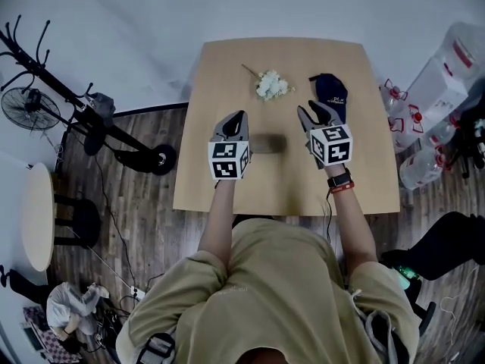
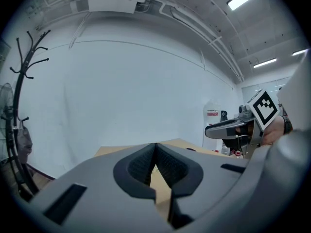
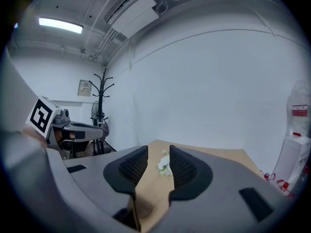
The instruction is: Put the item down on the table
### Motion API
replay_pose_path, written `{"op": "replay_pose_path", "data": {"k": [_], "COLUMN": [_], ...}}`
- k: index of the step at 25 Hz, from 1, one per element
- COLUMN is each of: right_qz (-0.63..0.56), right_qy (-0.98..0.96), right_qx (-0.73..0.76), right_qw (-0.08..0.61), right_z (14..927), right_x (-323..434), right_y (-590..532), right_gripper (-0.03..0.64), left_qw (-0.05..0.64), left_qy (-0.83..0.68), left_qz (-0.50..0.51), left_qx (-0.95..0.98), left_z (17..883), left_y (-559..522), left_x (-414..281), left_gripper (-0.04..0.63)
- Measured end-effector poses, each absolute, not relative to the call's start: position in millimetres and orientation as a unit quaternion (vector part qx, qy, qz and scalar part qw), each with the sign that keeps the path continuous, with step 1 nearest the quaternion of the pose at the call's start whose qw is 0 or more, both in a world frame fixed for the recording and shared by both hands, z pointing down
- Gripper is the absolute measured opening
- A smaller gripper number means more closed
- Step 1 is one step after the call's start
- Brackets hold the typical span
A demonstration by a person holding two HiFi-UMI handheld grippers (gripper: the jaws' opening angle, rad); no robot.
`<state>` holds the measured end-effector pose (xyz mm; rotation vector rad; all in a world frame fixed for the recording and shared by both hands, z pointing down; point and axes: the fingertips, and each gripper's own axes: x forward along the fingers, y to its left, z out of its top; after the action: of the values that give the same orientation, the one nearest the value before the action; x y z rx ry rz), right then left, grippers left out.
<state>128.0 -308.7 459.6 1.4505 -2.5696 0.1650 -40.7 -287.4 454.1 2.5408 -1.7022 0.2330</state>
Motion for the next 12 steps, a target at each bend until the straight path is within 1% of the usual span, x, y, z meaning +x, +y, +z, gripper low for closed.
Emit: {"op": "replay_pose_path", "data": {"k": [6, 11, 12], "right_qz": [0.068, 0.065, 0.065], "right_qy": [-0.846, -0.836, -0.834], "right_qx": [0.525, 0.544, 0.546], "right_qw": [0.053, 0.042, 0.039], "right_z": [449.3, 447.8, 448.0], "right_x": [138.1, 138.3, 138.6], "right_y": [-304.8, -300.6, -299.8], "right_gripper": [0.104, 0.064, 0.047], "left_qw": [0.035, 0.032, 0.031], "left_qy": [-0.559, -0.556, -0.556], "left_qz": [0.074, 0.071, 0.069], "left_qx": [0.825, 0.827, 0.828], "left_z": [452.1, 452.9, 452.8], "left_y": [-288.9, -287.7, -287.2], "left_x": [-39.0, -37.7, -37.1], "left_gripper": [0.023, 0.023, 0.023]}}
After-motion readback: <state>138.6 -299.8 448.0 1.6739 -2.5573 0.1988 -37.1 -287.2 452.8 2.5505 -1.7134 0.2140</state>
